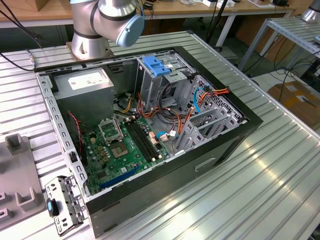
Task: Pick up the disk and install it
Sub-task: 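Pick up the disk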
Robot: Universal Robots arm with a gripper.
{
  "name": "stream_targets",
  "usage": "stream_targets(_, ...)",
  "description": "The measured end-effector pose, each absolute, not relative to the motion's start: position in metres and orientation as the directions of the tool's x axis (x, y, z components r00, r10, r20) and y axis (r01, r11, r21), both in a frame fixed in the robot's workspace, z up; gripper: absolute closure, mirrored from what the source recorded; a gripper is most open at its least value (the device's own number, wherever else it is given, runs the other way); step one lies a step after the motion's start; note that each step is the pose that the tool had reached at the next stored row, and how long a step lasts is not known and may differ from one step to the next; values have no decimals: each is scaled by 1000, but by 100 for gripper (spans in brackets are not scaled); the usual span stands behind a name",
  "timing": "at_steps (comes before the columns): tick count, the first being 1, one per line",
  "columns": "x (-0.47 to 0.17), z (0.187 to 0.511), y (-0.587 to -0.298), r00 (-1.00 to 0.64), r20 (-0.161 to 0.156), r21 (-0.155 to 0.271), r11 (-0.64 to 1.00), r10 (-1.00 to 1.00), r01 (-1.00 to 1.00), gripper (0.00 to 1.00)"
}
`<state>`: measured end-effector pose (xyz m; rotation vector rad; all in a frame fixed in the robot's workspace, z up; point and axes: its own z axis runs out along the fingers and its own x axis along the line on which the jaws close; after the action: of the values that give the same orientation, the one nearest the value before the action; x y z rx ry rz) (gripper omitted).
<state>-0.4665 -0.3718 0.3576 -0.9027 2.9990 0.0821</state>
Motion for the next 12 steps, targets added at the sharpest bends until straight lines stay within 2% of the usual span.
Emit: stream_targets(12, -466, 358, -372, -737, -23, 48, 736, -675, -675, 89)
